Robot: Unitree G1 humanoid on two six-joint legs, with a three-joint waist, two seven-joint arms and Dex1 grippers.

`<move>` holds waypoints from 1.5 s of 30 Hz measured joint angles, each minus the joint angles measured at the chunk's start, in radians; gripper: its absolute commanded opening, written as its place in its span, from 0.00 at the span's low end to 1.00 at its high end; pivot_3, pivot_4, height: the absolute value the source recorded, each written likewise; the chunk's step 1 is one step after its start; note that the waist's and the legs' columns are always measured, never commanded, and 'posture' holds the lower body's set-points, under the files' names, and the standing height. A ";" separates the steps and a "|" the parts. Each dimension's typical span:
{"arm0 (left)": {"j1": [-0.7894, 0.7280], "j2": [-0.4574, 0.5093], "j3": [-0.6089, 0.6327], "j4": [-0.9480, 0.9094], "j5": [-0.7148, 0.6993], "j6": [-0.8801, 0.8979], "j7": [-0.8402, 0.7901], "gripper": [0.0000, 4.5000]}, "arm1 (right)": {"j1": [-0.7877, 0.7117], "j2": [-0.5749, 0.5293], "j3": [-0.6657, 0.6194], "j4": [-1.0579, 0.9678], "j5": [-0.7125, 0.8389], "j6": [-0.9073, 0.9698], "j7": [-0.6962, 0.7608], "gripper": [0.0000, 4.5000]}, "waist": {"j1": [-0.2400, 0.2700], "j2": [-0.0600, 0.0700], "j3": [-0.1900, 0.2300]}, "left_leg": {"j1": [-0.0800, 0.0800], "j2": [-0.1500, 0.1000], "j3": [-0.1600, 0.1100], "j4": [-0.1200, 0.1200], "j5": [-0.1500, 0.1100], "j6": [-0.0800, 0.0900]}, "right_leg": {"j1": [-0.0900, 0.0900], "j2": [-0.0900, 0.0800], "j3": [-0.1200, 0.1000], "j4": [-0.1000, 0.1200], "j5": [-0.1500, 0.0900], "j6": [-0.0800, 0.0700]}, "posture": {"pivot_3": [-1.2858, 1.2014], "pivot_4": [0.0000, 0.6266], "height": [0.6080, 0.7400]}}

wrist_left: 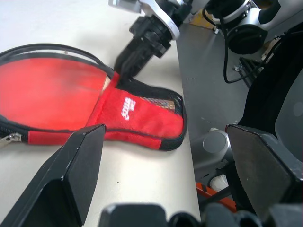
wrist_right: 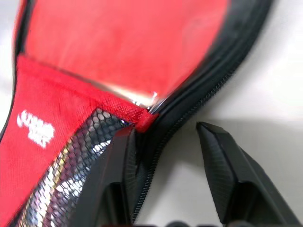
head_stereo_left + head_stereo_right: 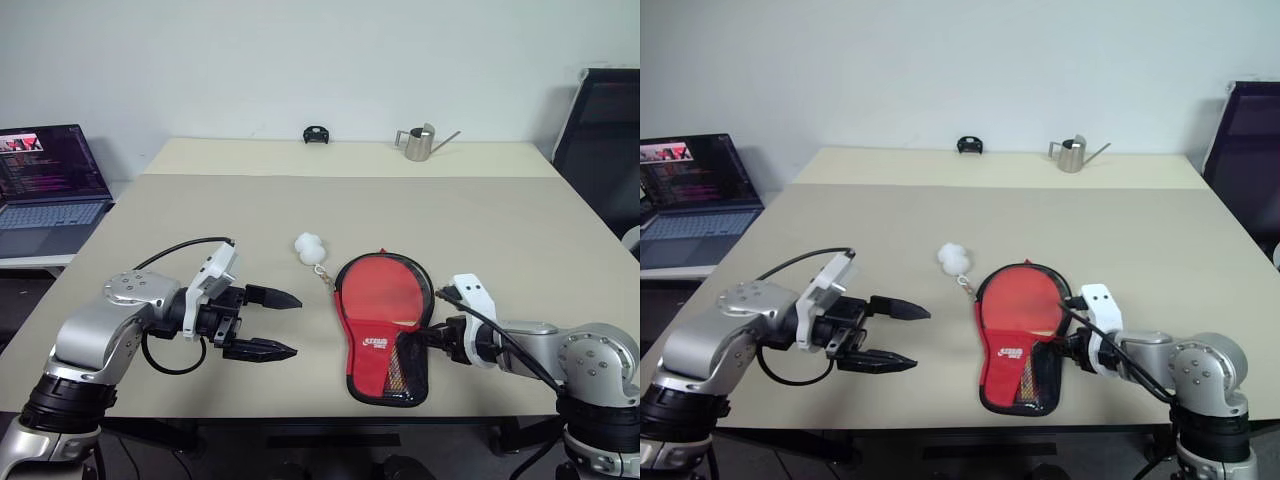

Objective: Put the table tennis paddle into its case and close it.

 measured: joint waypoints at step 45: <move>0.101 -0.103 0.082 -0.057 -0.040 0.034 0.284 0.99 | -0.187 0.004 0.515 0.288 -0.526 -0.715 0.577 1.00 | 0.000 0.000 0.000 | 0.000 0.001 -0.001 0.000 0.000 0.000 | 0.000 0.000 -0.001 -0.001 0.000 0.000 | 0.52 0.24 1.00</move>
